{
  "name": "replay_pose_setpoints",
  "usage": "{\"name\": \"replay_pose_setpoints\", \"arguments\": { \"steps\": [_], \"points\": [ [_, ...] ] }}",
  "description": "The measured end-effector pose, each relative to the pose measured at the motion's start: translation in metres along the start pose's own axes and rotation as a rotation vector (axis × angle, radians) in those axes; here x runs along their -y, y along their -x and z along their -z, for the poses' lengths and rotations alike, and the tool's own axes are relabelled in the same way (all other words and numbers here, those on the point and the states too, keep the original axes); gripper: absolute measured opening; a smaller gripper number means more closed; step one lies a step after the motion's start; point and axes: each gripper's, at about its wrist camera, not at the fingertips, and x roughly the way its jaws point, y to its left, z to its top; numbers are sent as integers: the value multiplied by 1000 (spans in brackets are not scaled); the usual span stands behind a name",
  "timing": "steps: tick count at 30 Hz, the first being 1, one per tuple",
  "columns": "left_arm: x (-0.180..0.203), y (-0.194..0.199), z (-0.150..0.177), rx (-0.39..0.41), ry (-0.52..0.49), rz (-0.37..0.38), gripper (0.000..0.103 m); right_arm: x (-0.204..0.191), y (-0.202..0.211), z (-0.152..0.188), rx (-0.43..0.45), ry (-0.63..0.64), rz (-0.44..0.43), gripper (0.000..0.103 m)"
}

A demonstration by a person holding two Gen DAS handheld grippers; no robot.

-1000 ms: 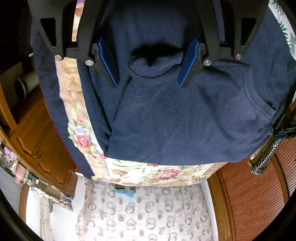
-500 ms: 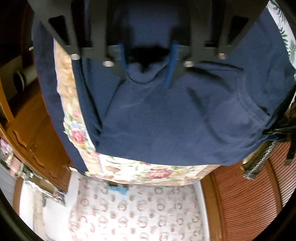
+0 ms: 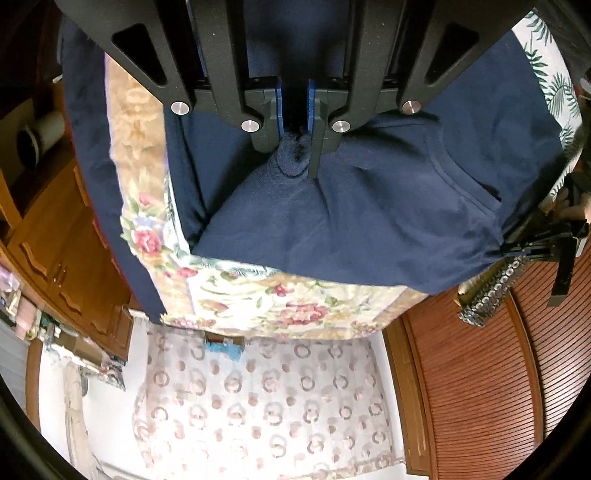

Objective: Fold small clothes
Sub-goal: 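Hold the folded hem down with both tools and pull it flat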

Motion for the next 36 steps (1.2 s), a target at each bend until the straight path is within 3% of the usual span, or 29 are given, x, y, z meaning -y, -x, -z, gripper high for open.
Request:
{"name": "replay_pose_setpoints", "arguments": {
  "steps": [8, 15, 27, 36],
  "points": [
    [-8, 58, 13, 118, 22, 19, 5, -15, 36, 8, 59, 32, 11, 8],
    [-11, 93, 35, 170, 30, 18, 5, -21, 67, 26, 93, 33, 12, 8],
    [0, 132, 81, 200, 34, 7, 5, -35, 98, 62, 76, 63, 9, 8],
    [5, 133, 111, 150, 48, 25, 5, -39, 103, 84, 33, 41, -7, 8]
  ]
}}
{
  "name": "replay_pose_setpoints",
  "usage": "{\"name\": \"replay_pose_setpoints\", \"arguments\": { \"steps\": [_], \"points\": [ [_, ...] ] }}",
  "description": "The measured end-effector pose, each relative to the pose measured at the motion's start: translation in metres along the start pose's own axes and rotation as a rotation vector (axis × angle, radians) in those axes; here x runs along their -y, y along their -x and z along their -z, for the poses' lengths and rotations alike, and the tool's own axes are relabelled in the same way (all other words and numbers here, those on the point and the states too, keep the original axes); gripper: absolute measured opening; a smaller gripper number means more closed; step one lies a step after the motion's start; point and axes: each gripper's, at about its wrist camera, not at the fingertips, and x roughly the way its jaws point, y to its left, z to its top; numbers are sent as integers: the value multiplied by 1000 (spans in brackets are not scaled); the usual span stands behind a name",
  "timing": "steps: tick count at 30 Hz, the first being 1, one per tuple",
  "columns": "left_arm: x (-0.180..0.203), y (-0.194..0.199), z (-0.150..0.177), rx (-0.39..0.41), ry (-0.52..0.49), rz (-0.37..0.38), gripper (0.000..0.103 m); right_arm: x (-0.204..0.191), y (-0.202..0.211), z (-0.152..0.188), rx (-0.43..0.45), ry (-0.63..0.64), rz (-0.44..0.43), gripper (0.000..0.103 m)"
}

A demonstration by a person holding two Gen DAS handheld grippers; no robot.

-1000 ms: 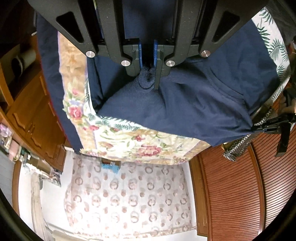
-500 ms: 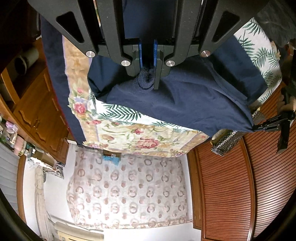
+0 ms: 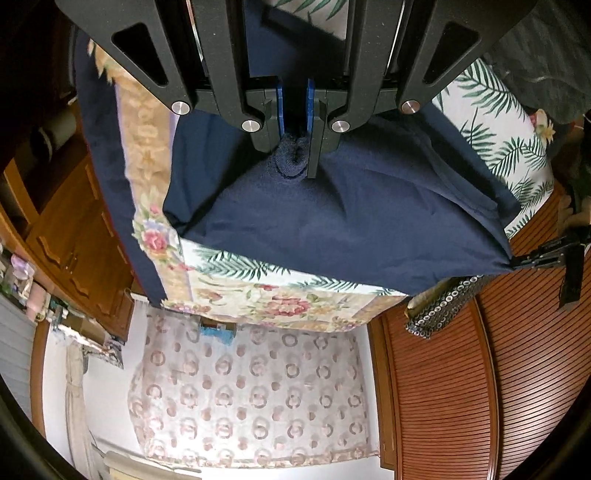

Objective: Fold small clothes
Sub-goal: 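Hold the folded hem down with both tools and pull it flat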

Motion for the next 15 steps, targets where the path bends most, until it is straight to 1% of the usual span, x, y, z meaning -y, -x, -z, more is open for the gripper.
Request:
{"name": "replay_pose_setpoints", "arguments": {
  "steps": [2, 6, 10, 12, 13, 15],
  "points": [
    [3, -6, 6, -26, -2, -10, 5, -1, -2, 3, -15, -11, 16, 8],
    [3, -10, 12, -42, 11, -16, 5, -4, -13, 9, -50, -8, 8, 8],
    [2, -15, 17, -60, 29, -16, 5, 6, -18, 7, -66, -30, 12, 8],
    [2, -17, 21, -68, 21, -16, 5, 5, -17, 4, -62, -35, 27, 8],
    [3, -18, 22, -72, 14, -21, 5, 4, -16, 2, -54, -28, 44, 13],
    [3, -20, 24, -84, 15, -26, 5, -1, -14, 0, -42, -14, 68, 15]
  ]
}}
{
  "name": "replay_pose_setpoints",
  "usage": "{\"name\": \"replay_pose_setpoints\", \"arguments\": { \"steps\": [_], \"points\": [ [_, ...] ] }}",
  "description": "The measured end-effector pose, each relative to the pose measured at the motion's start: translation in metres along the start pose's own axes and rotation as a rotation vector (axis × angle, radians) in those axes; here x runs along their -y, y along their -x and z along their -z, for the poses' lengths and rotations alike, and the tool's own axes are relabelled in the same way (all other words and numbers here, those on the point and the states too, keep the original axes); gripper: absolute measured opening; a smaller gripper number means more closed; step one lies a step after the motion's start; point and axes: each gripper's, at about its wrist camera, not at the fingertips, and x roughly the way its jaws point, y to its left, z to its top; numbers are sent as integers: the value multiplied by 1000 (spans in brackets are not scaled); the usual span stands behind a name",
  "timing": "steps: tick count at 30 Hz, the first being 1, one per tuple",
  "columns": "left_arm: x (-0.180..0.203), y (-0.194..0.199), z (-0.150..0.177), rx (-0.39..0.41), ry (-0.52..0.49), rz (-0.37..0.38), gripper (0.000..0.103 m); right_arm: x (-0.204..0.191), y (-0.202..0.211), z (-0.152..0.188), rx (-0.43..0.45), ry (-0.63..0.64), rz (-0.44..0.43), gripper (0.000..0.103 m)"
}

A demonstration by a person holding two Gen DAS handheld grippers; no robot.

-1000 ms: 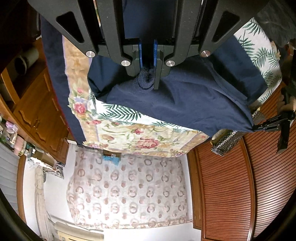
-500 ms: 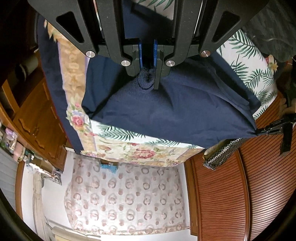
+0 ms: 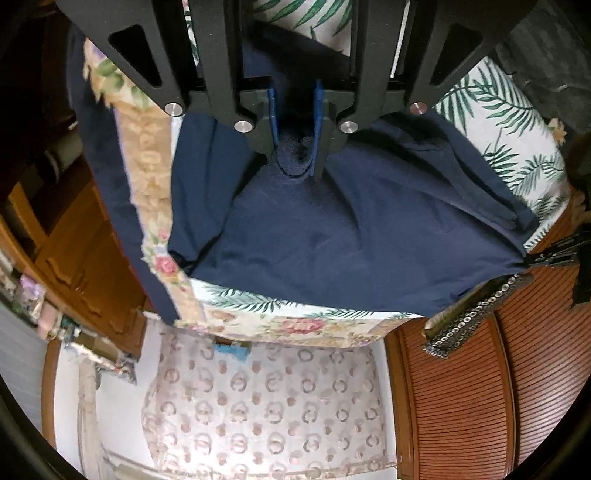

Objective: Fold small clothes
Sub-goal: 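Hold the folded hem down with both tools and pull it flat, then open the right tool while the left tool opens, releasing the folded T-shirt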

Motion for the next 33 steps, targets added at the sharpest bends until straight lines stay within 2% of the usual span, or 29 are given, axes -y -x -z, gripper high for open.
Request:
{"name": "replay_pose_setpoints", "arguments": {
  "steps": [3, 4, 6, 8, 10, 14, 19, 23, 25, 27, 28, 29, 33],
  "points": [
    [0, 0, 3, -3, 7, 5, 5, -10, 2, 1, 16, 20, 17, 19],
    [0, 1, 3, -5, 10, 6, 5, -12, 3, 0, 24, 24, 29, 24],
    [0, 2, 5, -9, 13, 9, 6, -13, 7, 0, 44, 18, 45, 34],
    [1, 3, 6, -11, 11, 11, 6, -14, 11, 1, 64, -1, 49, 55],
    [1, 4, 7, -7, 15, 14, 6, -16, 11, -1, 77, -4, 53, 63],
    [-1, 3, 9, -6, 30, 20, 6, -26, 5, 0, 79, 7, 52, 66],
    [-9, 3, 11, -9, 59, 13, 14, -38, -25, 0, 51, 31, -5, 68],
    [-20, 3, 13, -12, 87, 18, 43, -55, -56, -1, 9, 49, -61, 68],
    [-26, 1, 14, -20, 108, 41, 48, -63, -72, -2, -16, 63, -83, 68],
    [-29, -1, 15, -26, 120, 46, 64, -72, -83, -1, -32, 79, -102, 68],
    [-30, -2, 16, -27, 123, 48, 68, -76, -89, -1, -44, 87, -110, 68],
    [-31, -4, 17, -31, 126, 51, 71, -79, -92, -2, -60, 93, -116, 68],
    [-32, -17, 18, -63, 123, 31, 71, -80, -101, -11, -77, 125, -121, 68]
  ]
}}
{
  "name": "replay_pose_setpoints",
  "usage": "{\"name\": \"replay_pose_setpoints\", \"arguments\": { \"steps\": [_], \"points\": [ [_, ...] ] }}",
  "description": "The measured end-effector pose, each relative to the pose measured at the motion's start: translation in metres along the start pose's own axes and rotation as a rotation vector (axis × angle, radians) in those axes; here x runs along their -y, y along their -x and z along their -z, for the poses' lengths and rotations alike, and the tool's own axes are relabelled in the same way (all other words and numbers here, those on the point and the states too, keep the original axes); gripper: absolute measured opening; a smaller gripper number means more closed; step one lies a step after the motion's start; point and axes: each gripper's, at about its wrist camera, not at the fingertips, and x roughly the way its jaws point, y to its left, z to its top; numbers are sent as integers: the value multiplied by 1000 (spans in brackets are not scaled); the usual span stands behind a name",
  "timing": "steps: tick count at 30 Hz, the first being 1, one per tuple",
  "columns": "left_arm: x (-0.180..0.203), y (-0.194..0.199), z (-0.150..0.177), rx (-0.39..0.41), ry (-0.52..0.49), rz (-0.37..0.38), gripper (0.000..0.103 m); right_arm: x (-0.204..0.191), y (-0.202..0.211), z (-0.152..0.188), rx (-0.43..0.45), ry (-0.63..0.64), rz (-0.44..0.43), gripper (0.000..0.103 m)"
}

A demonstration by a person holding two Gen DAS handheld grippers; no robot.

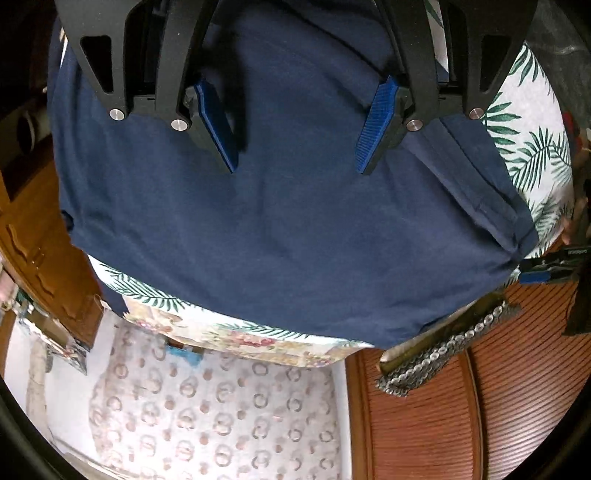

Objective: Fold small clothes
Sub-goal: 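Open the right tool while the left tool opens, releasing the folded T-shirt, then close the left tool on the folded T-shirt's edge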

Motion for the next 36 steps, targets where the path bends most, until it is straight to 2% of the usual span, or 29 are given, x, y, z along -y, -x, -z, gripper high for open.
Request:
{"name": "replay_pose_setpoints", "arguments": {
  "steps": [3, 6, 17, 21, 26, 28, 30, 32, 36],
  "points": [
    [-3, -12, 0, -30, 9, 1, 71, 3, 0, -1, -29, 2, -2, 68],
    [-5, -20, 1, -55, 15, 11, 71, 5, 4, 2, -21, -13, -13, 68],
    [4, -24, 0, -52, -10, 4, 69, -3, 8, 8, -12, -20, 5, 70],
    [8, -26, -3, -53, -35, 28, 55, -6, 6, 7, -18, -6, 12, 72],
    [12, -28, -7, -53, -46, 56, 49, -4, 5, 6, -20, -7, 10, 73],
    [11, -28, -8, -50, -42, 73, 40, -3, 4, 6, -20, -7, 9, 74],
    [10, -30, -10, -51, -30, 99, 25, -3, 4, 6, -20, -8, 9, 74],
    [12, -32, -12, -48, -38, 102, 17, -3, 4, 6, -19, -8, 8, 74],
    [24, -26, -18, -15, -66, 96, 12, -2, 4, 6, -19, -9, 7, 74]
  ]
}}
